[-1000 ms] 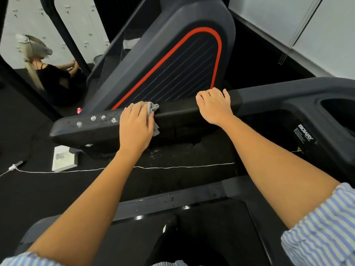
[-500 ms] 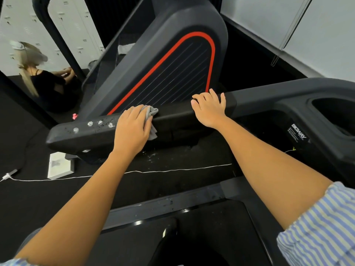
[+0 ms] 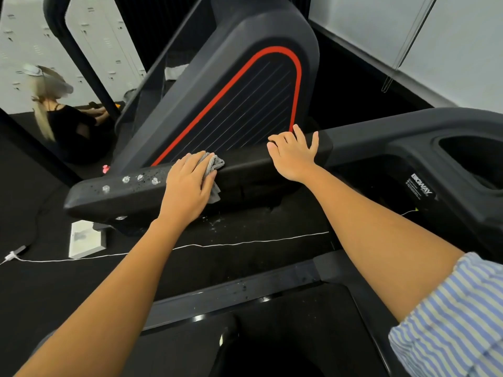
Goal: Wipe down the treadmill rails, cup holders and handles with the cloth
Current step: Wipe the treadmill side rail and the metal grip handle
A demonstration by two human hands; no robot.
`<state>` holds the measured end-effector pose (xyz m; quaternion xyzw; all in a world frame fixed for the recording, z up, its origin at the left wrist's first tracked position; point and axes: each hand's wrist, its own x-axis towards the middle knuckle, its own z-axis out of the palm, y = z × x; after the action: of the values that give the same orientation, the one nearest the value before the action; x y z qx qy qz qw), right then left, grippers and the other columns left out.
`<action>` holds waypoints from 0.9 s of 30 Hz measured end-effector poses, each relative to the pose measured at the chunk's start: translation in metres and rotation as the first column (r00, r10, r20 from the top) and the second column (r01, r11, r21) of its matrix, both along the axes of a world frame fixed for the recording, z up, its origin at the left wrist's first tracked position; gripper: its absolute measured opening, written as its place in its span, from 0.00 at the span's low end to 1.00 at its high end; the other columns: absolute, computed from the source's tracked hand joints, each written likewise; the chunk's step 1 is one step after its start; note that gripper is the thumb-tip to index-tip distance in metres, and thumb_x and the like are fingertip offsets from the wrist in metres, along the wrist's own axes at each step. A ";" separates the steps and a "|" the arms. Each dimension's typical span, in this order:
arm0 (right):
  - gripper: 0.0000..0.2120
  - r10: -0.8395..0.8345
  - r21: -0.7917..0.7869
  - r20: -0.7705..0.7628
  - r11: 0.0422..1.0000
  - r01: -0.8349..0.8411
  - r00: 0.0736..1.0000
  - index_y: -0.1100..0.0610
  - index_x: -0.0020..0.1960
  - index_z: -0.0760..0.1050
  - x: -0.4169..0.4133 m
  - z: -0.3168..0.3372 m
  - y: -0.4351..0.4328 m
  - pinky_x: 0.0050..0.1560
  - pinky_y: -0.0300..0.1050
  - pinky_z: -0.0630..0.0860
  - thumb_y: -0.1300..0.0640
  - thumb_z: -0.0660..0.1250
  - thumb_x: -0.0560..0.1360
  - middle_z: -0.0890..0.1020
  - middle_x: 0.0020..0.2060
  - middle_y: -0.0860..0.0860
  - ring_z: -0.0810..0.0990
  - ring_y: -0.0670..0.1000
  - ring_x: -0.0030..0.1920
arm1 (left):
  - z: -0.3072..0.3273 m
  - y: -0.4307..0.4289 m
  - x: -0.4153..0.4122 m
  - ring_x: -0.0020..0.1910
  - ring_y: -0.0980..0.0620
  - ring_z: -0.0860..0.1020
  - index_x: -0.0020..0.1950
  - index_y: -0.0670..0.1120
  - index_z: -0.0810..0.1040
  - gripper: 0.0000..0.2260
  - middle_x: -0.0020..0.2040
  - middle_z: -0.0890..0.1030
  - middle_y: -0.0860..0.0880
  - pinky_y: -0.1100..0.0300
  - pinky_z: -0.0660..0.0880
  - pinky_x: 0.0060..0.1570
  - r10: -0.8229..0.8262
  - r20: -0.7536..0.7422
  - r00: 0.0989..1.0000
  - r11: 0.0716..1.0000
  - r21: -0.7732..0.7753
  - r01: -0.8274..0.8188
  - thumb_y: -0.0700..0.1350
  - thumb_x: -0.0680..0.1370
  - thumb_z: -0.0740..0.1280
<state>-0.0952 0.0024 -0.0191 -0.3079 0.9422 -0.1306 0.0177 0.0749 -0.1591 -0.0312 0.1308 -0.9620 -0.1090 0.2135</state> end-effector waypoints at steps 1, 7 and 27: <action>0.20 0.001 0.000 0.002 1.000 -0.001 1.000 0.49 0.71 0.63 0.000 0.000 0.000 0.71 0.62 0.36 0.47 0.47 0.82 0.62 0.73 0.49 0.49 0.54 0.76 | 0.001 -0.002 0.002 0.66 0.44 0.68 0.68 0.43 0.70 0.18 0.66 0.73 0.44 0.48 0.62 0.68 -0.011 0.012 1.000 1.000 -0.008 0.011 0.47 0.80 0.59; 0.20 0.005 -0.042 0.026 0.999 -0.004 1.000 0.50 0.71 0.63 0.003 0.003 0.003 0.71 0.62 0.37 0.48 0.47 0.82 0.65 0.71 0.49 0.52 0.53 0.75 | 0.005 -0.008 0.009 0.64 0.44 0.71 0.66 0.41 0.72 0.16 0.64 0.75 0.42 0.49 0.65 0.67 -0.021 -0.007 1.000 0.998 -0.054 0.020 0.45 0.80 0.60; 0.23 -0.203 -0.036 0.059 0.978 0.205 0.977 0.53 0.76 0.53 0.043 0.003 -0.020 0.71 0.60 0.35 0.49 0.44 0.82 0.54 0.76 0.50 0.41 0.58 0.76 | 0.008 -0.048 0.034 0.68 0.42 0.68 0.70 0.44 0.68 0.20 0.68 0.71 0.43 0.48 0.62 0.69 -0.286 0.114 0.952 0.948 -0.109 0.298 0.47 0.78 0.58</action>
<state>-0.0523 -0.0177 -0.0157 -0.2061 0.9651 -0.1598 0.0239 0.1087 -0.2069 -0.0233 -0.0214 -0.9849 -0.0725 0.1561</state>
